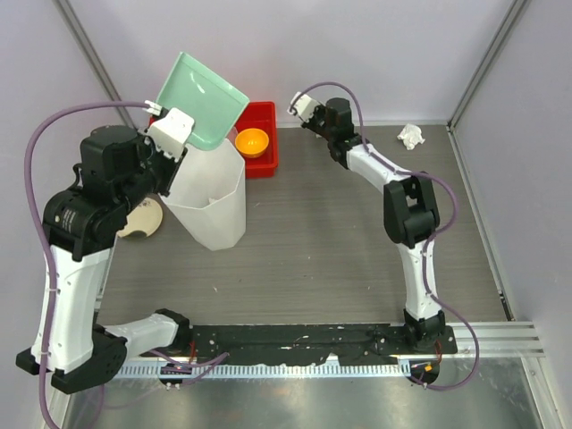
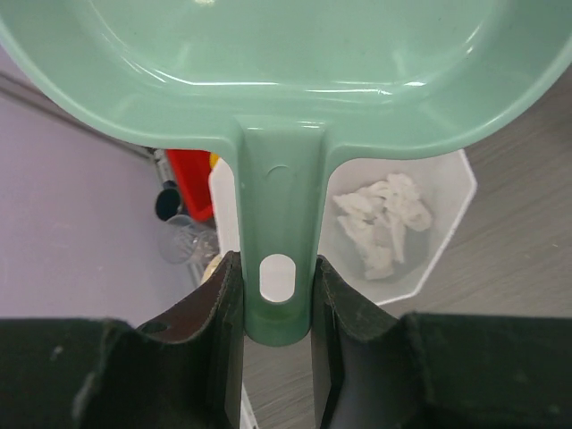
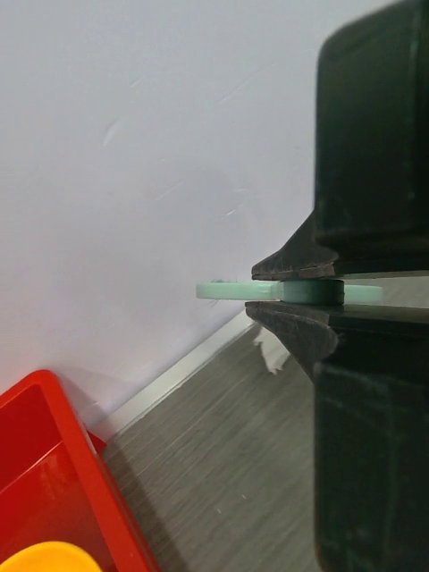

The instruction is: Sweep away the paper scraps from the table

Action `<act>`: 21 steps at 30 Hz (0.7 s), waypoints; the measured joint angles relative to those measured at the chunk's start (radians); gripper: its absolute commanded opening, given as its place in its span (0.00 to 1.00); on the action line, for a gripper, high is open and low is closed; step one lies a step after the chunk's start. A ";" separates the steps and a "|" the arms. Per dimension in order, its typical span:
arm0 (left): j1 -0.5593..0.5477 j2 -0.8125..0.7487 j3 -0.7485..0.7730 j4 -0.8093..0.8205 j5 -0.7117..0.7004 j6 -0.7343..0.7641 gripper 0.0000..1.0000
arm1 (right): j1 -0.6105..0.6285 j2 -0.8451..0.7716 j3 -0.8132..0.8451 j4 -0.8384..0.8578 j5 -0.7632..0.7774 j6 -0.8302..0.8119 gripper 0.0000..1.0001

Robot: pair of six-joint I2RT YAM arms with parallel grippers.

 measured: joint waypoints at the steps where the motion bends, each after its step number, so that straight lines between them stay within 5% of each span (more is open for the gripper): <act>1: 0.000 -0.007 0.000 -0.011 0.031 -0.009 0.00 | 0.000 0.043 0.042 -0.004 -0.015 -0.023 0.01; 6: 0.000 -0.022 -0.018 -0.087 0.185 -0.026 0.00 | 0.000 0.211 0.241 -0.089 -0.055 -0.160 0.01; 11: 0.000 -0.013 -0.032 -0.136 0.227 -0.026 0.00 | 0.000 0.238 0.246 -0.245 -0.086 -0.294 0.01; 16: 0.000 -0.002 -0.032 -0.147 0.257 -0.026 0.00 | 0.003 0.110 0.004 -0.256 -0.104 -0.390 0.01; 21: 0.000 0.005 -0.032 -0.146 0.281 -0.026 0.00 | 0.052 -0.212 -0.372 -0.251 -0.083 -0.379 0.01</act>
